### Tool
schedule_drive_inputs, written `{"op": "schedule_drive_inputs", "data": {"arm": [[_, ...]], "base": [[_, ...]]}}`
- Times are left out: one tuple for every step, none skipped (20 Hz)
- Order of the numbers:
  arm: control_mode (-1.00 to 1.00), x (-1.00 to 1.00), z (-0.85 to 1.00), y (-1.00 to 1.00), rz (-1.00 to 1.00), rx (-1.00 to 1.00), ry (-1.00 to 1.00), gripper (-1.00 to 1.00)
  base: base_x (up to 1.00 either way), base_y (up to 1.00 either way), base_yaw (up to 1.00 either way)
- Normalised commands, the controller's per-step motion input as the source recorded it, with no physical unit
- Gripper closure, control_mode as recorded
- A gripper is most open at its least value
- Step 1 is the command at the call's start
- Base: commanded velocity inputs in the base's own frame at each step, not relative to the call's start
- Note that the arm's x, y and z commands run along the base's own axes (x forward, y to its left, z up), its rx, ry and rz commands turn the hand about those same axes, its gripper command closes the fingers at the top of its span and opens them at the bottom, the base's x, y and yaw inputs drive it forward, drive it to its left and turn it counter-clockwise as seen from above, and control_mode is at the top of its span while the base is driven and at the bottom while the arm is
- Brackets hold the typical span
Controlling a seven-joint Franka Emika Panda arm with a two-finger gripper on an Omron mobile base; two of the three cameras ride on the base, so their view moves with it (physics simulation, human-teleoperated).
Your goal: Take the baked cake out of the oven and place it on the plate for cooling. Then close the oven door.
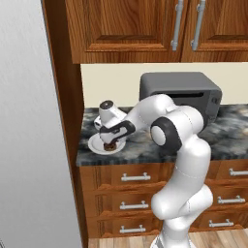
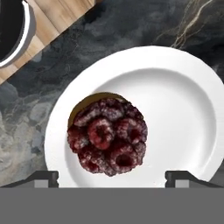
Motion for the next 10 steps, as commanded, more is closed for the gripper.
{"op": "schedule_drive_inputs", "data": {"arm": [[-1.00, 0.00, 0.04, 0.00, 0.00, 0.03, -0.05, -1.00], [-1.00, 0.00, 0.04, 0.00, 0.00, 0.03, -0.04, -1.00], [-1.00, 0.00, 0.14, 0.00, 0.00, 0.05, -0.05, -1.00], [-1.00, 0.00, 0.26, 0.00, 0.00, 0.06, -0.06, -1.00], [-1.00, 0.00, 0.41, 0.00, 0.00, 0.07, -0.08, -1.00], [-1.00, 0.00, 0.64, 0.00, 0.00, 0.10, -0.09, -1.00], [-1.00, 0.00, 0.84, -0.04, 0.00, 0.14, -0.09, -1.00], [-1.00, -0.09, 1.00, -0.14, 0.03, 0.16, -0.12, -1.00], [-1.00, -0.11, 1.00, -0.14, 0.04, 0.14, -0.13, -1.00], [-1.00, -0.16, 1.00, -0.17, 0.05, 0.15, -0.10, -1.00]], "base": [[0.00, 0.00, 0.00], [0.00, 0.00, 0.00], [0.00, 0.00, 0.00], [0.00, 0.00, 0.00], [0.00, 0.00, 0.00], [0.00, 0.00, 0.00], [0.00, 0.00, 0.00], [0.00, 0.00, 0.00], [0.00, 0.00, 0.00], [0.00, 0.00, 0.00]]}}
